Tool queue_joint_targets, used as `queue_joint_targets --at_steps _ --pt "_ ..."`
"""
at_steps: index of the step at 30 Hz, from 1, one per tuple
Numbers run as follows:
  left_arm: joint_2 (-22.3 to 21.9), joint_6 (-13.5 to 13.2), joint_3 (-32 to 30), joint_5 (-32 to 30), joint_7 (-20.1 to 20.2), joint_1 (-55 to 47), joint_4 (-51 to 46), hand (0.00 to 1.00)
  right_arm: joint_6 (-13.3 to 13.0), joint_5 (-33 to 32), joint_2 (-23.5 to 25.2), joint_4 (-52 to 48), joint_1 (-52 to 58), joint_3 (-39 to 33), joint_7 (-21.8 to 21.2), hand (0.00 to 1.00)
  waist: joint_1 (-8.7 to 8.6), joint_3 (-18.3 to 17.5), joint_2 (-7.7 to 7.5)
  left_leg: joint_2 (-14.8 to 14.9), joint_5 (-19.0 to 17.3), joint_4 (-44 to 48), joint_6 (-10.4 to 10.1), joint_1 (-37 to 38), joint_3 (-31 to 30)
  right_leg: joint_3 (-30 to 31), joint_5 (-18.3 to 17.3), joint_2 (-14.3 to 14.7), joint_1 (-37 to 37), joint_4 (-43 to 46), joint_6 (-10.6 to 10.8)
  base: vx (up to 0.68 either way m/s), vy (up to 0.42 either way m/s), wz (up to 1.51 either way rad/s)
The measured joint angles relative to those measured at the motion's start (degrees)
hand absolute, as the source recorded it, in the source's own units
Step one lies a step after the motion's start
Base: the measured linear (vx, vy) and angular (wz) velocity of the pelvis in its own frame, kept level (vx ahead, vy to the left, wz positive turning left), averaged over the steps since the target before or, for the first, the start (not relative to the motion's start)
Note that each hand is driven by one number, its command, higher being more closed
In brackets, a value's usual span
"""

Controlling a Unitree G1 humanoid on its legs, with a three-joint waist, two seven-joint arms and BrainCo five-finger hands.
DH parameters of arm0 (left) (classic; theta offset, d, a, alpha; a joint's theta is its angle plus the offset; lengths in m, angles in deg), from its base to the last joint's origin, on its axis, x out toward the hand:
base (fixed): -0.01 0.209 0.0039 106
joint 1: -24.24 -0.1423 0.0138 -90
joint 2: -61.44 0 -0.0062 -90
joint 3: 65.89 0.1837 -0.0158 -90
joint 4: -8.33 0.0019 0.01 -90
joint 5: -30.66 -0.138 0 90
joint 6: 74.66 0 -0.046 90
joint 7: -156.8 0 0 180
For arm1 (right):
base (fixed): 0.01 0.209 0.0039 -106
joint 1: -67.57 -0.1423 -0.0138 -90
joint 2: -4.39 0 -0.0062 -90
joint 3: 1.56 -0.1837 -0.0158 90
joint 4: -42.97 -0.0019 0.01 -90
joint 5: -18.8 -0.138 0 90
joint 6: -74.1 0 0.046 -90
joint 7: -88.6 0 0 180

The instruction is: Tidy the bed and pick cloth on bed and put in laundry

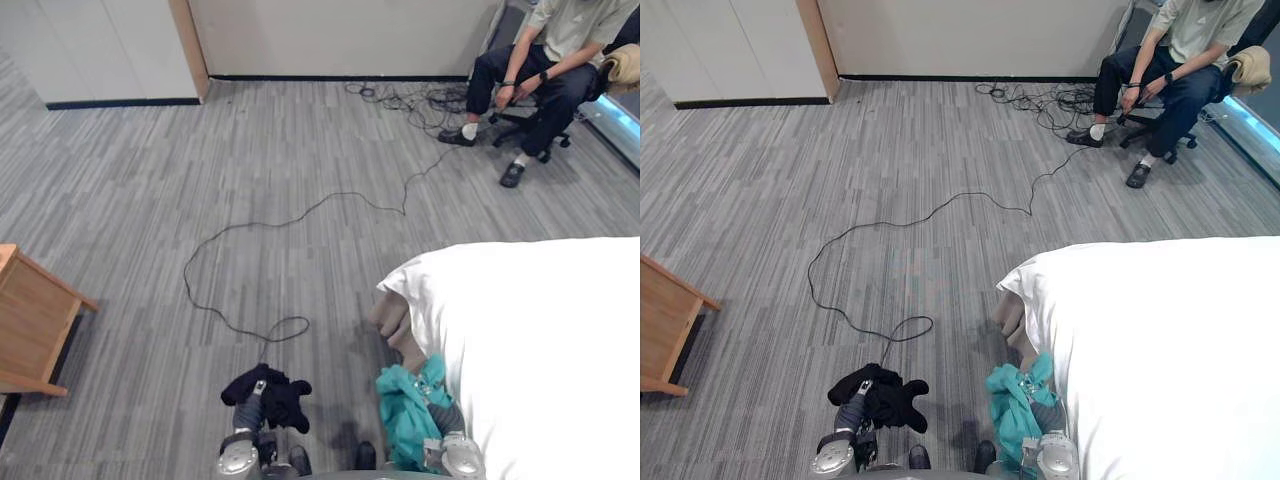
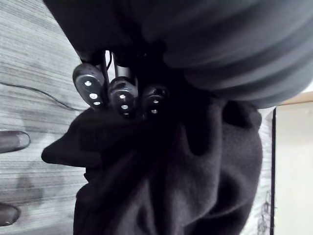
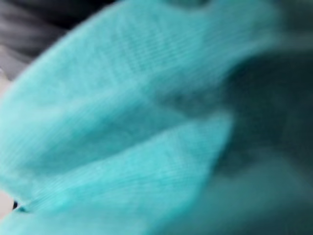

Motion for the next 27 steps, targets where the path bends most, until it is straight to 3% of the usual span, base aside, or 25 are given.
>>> queue_joint_targets --at_steps 2,4,5,6,7,8,9,11,12,14,16,18,19,20,21,22,23,24,25,26,27 --pt "0.07 0.03 -1.92 -0.17 0.00 0.06 2.70 1.00 0.17 -1.64 -0.34 2.26 -0.68 -1.61 0.04 1.00 -0.03 -0.07 0.39 0.14 -0.29 0.00 -0.44 0.46 0.26 0.27 -0.03 0.15 0.30 -0.03 -0.02 -0.03 -0.014 -0.09" --pt "0.57 0.14 -4.12 -0.23 0.01 0.87 5.59 1.00 0.33 -3.74 -1.15 4.46 -1.49 -2.67 0.08 1.00 -0.11 0.26 0.74 0.65 -2.71 3.26 -2.48 -0.70 0.54 0.50 -1.06 0.10 0.59 0.26 -0.69 -0.04 -0.020 -0.04" --pt "0.57 0.31 -4.99 -0.28 0.03 1.56 6.82 1.00 0.62 -4.83 -1.90 4.79 -1.62 -2.59 0.07 1.00 -0.12 1.26 1.70 2.04 -6.78 9.89 -4.35 -3.57 0.56 0.28 -2.01 0.31 0.96 1.14 -0.90 -0.04 -0.083 -0.15" --pt "-0.66 0.29 -6.32 -0.26 0.02 1.87 7.47 1.00 0.85 -6.18 -3.61 4.74 -1.76 -2.25 -0.04 1.00 0.34 2.26 3.19 4.95 -10.96 17.27 -4.73 -5.07 1.74 -0.28 -4.00 1.74 0.85 6.36 -0.48 -0.01 -0.089 -0.32" --pt "-0.56 0.27 -6.96 -0.27 -0.02 1.46 7.46 1.00 1.11 -6.71 -4.61 4.63 -1.65 -2.19 -0.08 1.00 1.22 3.02 4.81 6.99 -14.48 23.02 -6.79 -6.10 2.81 0.07 -8.85 1.84 0.35 11.19 -1.72 0.03 -0.090 -0.40" --pt "-0.46 0.29 -7.50 -0.24 -0.02 1.36 7.48 1.00 1.19 -6.77 -5.17 4.62 -1.64 -2.22 -0.09 1.00 1.47 3.12 4.40 8.02 -15.74 25.69 -8.05 -6.83 3.04 0.59 -10.02 1.95 0.09 11.79 -3.07 0.06 -0.033 -0.23" --pt "-0.75 0.32 -8.14 -0.23 -0.06 1.40 7.45 1.00 1.27 -6.75 -5.55 4.43 -1.64 -2.26 -0.26 1.00 1.31 3.06 5.25 10.05 -15.22 31.77 -10.01 -9.87 3.72 1.68 -10.35 2.49 0.49 10.38 -4.32 0.06 -0.033 -0.02" --pt "-1.13 0.21 -8.53 -0.02 0.01 2.16 7.12 1.00 1.51 -6.70 -5.80 4.38 -2.26 -2.39 -0.38 1.00 1.41 3.84 4.39 10.89 -16.21 36.46 -6.26 -15.03 6.43 1.44 -10.27 0.54 -0.04 9.91 -4.45 0.07 -0.045 0.08" --pt "-1.20 0.18 -8.36 -0.10 0.00 2.78 6.53 1.00 1.60 -6.62 -5.82 4.35 -2.59 -2.36 -0.47 1.00 1.45 4.49 3.77 10.83 -15.93 34.10 -6.37 -18.10 8.91 1.31 -10.40 -1.29 0.11 9.40 -4.21 0.10 -0.037 0.11" --pt "-1.62 0.09 -8.34 -0.12 0.01 2.46 5.75 1.00 1.64 -6.55 -5.85 4.35 -2.93 -2.29 -0.49 1.00 1.52 4.49 3.87 10.87 -14.19 27.05 -6.66 -19.34 10.89 1.09 -10.67 -2.10 0.36 8.41 -3.75 0.17 0.040 0.10" --pt "-1.55 0.08 -8.41 -0.13 0.02 2.24 5.33 1.00 1.66 -6.54 -5.80 4.34 -4.12 -2.34 -0.41 1.00 1.84 4.47 3.98 10.81 -9.43 17.11 -5.59 -20.16 13.33 0.91 -11.36 -2.21 1.64 6.88 -2.60 0.37 0.121 0.02" --pt "-1.65 0.13 -8.29 -0.13 0.11 2.63 5.24 1.00 1.66 -6.42 -5.81 4.34 -5.21 -2.35 -0.27 1.00 3.07 4.47 4.16 10.33 -5.79 11.73 -3.85 -20.22 13.66 1.15 -13.30 -2.03 3.81 6.50 1.26 0.39 0.135 -0.07" --pt "-1.60 0.13 -8.38 -0.13 0.14 2.74 5.22 1.00 1.67 -6.42 -5.81 4.35 -5.21 -2.36 -0.26 1.00 3.28 4.43 3.72 9.66 -3.85 11.52 -2.07 -19.91 12.76 1.16 -13.90 -2.45 4.68 6.50 2.05 0.54 0.188 -0.01" --pt "-0.70 0.20 -8.43 -0.17 0.17 2.30 4.69 1.00 1.65 -6.00 -5.56 4.37 -4.81 -2.33 -0.29 1.00 3.85 3.41 0.93 6.48 -1.58 12.22 0.18 -18.53 11.83 0.30 -16.03 -5.82 6.24 7.69 4.98 0.48 0.157 0.01" --pt "-0.43 0.21 -8.37 -0.18 0.17 2.32 4.48 1.00 1.59 -5.83 -5.71 4.40 -4.71 -2.37 -0.28 1.00 3.98 3.03 0.29 5.79 -1.67 12.57 0.28 -18.01 11.55 0.46 -17.08 -6.80 5.44 11.02 6.59 0.82 0.254 0.03" --pt "-0.32 0.26 -7.79 -0.21 0.15 2.65 4.35 1.00 1.58 -5.68 -5.87 4.74 -5.17 -2.40 -0.29 1.00 4.09 3.26 -0.21 4.60 -2.47 13.52 1.55 -16.73 11.16 2.24 -18.14 -9.53 0.02 25.29 8.88 0.58 0.185 0.04" --pt "-0.16 0.27 -7.44 -0.31 0.20 2.67 4.09 1.00 1.59 -5.56 -6.24 4.74 -5.54 -2.59 -0.30 1.00 4.11 3.13 0.22 4.34 -2.37 13.84 1.95 -15.79 11.16 3.21 -17.27 -10.52 -2.99 33.44 10.36 0.67 0.232 0.13" --pt "0.47 0.28 -6.80 -0.33 0.16 2.71 3.72 1.00 1.60 -5.20 -5.76 4.78 -6.24 -2.61 -0.37 1.00 3.94 4.12 -0.94 3.29 -4.03 13.85 2.51 -13.21 10.22 4.78 -11.45 -12.60 -8.83 47.84 14.07 0.56 0.187 0.38" --pt "1.91 0.96 -5.42 -0.35 0.07 3.19 3.77 1.00 1.60 -5.14 -4.92 4.81 -6.96 -2.23 -0.62 1.00 3.00 5.79 -1.80 2.73 -6.09 13.71 2.25 -8.87 8.05 5.06 -11.41 -13.49 -13.36 61.04 13.78 0.56 0.154 0.46" --pt "2.29 1.40 -5.04 -0.36 0.07 3.36 3.82 1.00 1.60 -5.04 -4.87 4.80 -7.11 -2.23 -0.60 1.00 2.79 6.25 -1.58 2.84 -6.74 13.56 2.10 -7.31 6.88 4.42 -12.07 -13.62 -14.53 63.86 12.61 0.57 0.090 0.70" --pt "2.77 1.77 -4.00 -0.36 -0.04 3.36 3.79 1.00 1.61 -4.47 -5.02 4.45 -7.20 -2.22 -0.57 1.00 2.03 6.79 -0.70 3.51 -7.57 12.56 1.60 -3.66 5.11 1.23 -14.28 -14.04 -16.86 65.78 8.62 0.58 0.032 0.75"
